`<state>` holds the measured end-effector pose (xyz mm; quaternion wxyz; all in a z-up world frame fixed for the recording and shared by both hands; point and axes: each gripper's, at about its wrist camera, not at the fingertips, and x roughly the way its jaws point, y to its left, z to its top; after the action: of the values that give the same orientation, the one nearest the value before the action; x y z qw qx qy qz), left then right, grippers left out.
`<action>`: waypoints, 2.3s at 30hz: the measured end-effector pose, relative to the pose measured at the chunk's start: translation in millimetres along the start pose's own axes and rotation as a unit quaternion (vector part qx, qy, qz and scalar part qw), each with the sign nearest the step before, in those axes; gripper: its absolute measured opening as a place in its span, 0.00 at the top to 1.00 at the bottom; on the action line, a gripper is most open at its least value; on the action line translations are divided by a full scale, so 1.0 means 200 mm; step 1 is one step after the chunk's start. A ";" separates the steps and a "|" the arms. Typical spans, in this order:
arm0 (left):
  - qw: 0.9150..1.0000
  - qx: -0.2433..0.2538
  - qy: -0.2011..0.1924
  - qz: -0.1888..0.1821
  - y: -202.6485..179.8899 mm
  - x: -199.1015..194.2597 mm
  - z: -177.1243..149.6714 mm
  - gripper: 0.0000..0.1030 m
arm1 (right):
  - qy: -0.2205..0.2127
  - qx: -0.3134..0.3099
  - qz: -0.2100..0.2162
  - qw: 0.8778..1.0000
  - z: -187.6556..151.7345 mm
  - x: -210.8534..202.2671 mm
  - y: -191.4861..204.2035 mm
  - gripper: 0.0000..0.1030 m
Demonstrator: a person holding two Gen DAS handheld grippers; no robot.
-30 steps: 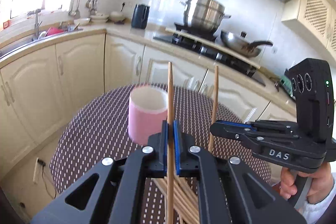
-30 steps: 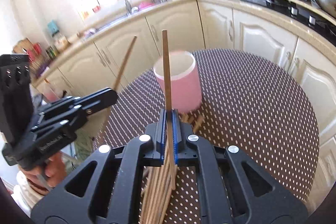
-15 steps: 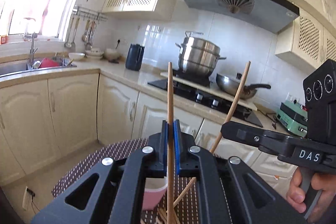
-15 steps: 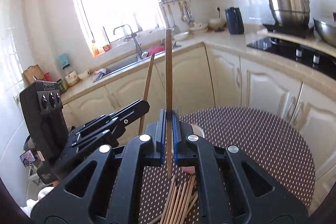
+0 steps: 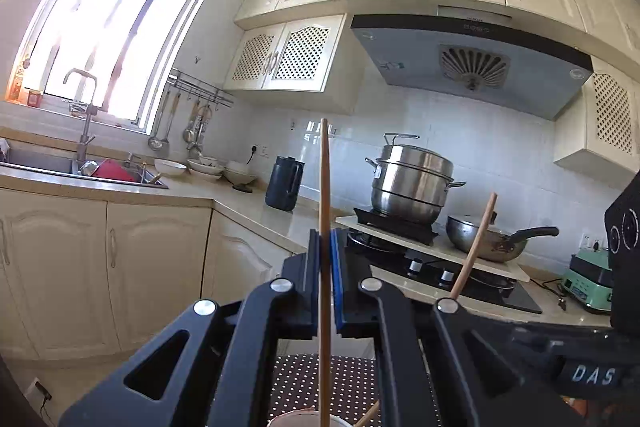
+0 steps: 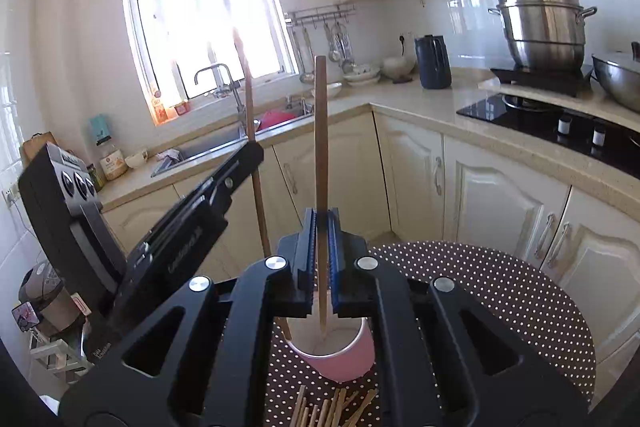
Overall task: Organize utensils
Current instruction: 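Carry the chopstick over the pink cup and release it inside, then lower the open right gripper back to the chopstick pile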
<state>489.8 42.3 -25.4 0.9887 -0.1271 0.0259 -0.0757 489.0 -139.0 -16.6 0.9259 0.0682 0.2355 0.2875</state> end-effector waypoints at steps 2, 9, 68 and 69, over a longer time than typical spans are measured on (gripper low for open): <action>1.000 0.005 0.008 0.005 0.00 0.02 -0.05 0.94 | 0.009 0.000 -0.001 1.000 -0.04 0.03 -0.01 0.94; 0.999 0.022 0.048 0.001 0.03 0.02 -0.21 0.94 | 0.038 -0.001 -0.006 0.999 -0.15 0.09 -0.02 0.94; 0.859 0.011 0.508 0.054 0.03 -0.43 -0.98 0.72 | 0.243 0.027 -0.056 0.968 -0.95 -0.22 -0.02 0.57; 0.861 0.011 0.506 0.054 0.03 -0.43 -0.97 0.72 | 0.244 0.027 -0.057 0.968 -0.95 -0.21 -0.03 0.57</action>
<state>392.8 12.5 -212.4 0.8433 -0.0585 0.5288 -0.0763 370.3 -169.1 -168.8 0.8528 0.0073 0.4658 0.2361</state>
